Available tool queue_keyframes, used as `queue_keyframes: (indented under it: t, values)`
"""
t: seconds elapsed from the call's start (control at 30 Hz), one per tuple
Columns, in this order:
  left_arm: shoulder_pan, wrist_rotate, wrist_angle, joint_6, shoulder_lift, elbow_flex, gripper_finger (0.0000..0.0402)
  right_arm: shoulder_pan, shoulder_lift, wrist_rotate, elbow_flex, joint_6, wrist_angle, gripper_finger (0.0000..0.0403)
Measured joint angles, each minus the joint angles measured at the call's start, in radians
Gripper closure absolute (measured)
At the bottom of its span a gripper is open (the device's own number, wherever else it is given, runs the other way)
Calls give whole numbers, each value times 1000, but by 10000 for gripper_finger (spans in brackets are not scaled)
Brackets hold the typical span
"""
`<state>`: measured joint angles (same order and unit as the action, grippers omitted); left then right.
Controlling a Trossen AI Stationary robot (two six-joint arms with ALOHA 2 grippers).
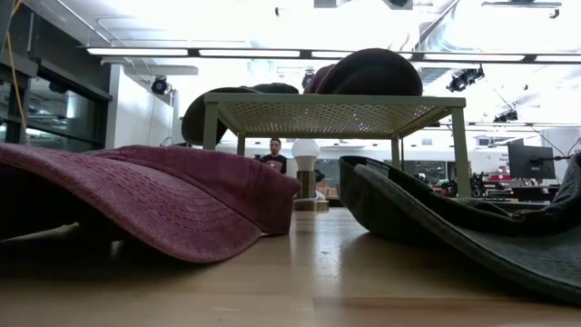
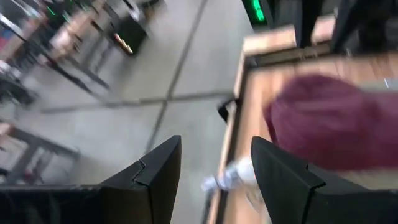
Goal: Pick & Place hat
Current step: Adjust the black cap on the shelf
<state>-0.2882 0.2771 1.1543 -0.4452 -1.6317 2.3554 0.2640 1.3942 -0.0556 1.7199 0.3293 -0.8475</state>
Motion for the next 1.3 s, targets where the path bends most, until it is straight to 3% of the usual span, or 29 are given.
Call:
queue_keyframes:
  t: [0.2, 0.47, 0.67, 0.97, 1.17, 1.3]
  values:
    - [-1, 3, 166, 115, 0, 0, 212, -3, 15, -1, -1, -27, 9, 252]
    - [-84, 5, 240, 257, 0, -14, 212, -1, -25, -5, -1, -50, -4, 252]
    - [-145, -67, 263, 278, 5, -169, 212, 0, -78, -5, -1, -69, -36, 252]
    - [-164, -150, 146, 300, 7, -442, 212, 0, -159, -5, -1, -86, -103, 252]
    - [-166, -207, 93, 305, 14, -541, 212, 0, -190, -5, 0, -101, -155, 252]
    - [-200, -245, 45, 341, 85, -604, 212, 0, -200, -1, 0, -105, -191, 252]
